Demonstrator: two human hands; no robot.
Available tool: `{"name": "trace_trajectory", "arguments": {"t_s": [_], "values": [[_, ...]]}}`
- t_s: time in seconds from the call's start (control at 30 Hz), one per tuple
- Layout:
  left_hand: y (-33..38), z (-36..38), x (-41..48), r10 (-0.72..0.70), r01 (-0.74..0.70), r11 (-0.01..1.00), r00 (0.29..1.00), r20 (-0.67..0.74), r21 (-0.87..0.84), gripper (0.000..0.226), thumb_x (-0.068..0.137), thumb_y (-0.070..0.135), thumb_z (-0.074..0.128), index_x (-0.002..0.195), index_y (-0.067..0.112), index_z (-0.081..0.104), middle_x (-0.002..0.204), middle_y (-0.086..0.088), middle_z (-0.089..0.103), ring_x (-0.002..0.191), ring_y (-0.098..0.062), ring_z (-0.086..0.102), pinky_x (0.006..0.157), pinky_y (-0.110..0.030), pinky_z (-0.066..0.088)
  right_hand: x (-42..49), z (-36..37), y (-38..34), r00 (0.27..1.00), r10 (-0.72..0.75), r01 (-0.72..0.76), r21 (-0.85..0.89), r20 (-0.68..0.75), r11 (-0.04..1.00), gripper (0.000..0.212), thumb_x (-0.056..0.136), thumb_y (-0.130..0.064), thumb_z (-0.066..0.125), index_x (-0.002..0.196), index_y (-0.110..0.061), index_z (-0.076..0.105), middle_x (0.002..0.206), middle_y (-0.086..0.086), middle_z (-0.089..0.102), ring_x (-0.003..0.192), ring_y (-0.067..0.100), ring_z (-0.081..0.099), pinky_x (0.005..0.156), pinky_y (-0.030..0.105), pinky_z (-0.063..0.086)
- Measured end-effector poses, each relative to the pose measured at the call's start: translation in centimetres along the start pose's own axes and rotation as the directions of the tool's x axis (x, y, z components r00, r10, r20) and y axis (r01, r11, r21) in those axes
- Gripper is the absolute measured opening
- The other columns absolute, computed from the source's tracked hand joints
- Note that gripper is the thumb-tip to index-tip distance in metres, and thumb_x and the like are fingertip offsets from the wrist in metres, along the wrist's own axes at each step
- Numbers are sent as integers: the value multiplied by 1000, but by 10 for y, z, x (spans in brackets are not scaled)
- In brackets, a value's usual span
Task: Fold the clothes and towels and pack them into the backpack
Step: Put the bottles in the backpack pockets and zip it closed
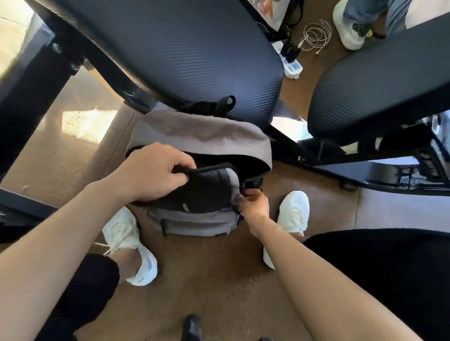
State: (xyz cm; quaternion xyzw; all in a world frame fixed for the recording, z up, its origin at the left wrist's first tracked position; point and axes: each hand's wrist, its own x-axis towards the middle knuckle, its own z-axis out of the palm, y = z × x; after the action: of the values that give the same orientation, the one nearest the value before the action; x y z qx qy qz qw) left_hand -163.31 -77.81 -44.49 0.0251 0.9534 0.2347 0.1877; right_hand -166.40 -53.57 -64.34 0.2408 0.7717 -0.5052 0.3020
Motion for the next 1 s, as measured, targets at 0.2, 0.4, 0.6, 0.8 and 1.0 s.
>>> {"name": "trace_trajectory", "arguments": {"t_s": [0.2, 0.4, 0.6, 0.8, 1.0], "values": [[-6, -2, 0, -80, 83, 995, 995, -65, 53, 20, 94, 23, 62, 95, 41, 70, 76, 15, 64, 83, -20, 64, 74, -39, 50, 1, -5, 1, 1000, 12, -18, -257, -24, 966, 25, 94, -33, 71, 101, -9, 68, 94, 6, 68, 83, 22, 63, 80, 33, 50], [2, 0, 3, -55, 70, 995, 981, -187, 76, 22, 99, 23, 57, 113, 35, 70, 98, 7, 71, 102, -25, 64, 73, -37, 44, -21, -34, -49, 984, -102, 117, -100, 144, 988, 35, 104, -29, 55, 74, -13, 59, 59, 0, 44, 55, 15, 39, 45, 22, 31], [16, 13, 15, -11, 22, 999, 952, -307, 32, 30, 98, 24, 60, 126, 30, 66, 115, 0, 73, 109, -29, 63, 86, -42, 50, -68, -79, -156, 902, -355, 404, -187, 247, 895, 40, 108, -24, 48, 69, -16, 55, 59, -1, 46, 50, 7, 41, 50, 17, 35], [41, 24, 34, 92, -64, 995, 887, -453, 76, 38, 82, 35, 78, 117, 22, 70, 109, 0, 66, 106, -27, 57, 93, -46, 49, -81, -96, -173, 874, -339, 458, -359, 349, 813, 41, 107, -26, 50, 69, -15, 58, 61, -1, 49, 54, 10, 45, 53, 19, 41], [74, 40, 63, 187, -133, 979, 885, -426, 152, 45, 73, 44, 83, 110, 19, 72, 97, -2, 65, 97, -28, 55, 82, -43, 49, -78, -93, -176, 839, -430, 530, -321, 333, 785, 41, 104, -29, 55, 67, -12, 61, 64, 7, 55, 59, 14, 48, 63, 28, 44]]}}
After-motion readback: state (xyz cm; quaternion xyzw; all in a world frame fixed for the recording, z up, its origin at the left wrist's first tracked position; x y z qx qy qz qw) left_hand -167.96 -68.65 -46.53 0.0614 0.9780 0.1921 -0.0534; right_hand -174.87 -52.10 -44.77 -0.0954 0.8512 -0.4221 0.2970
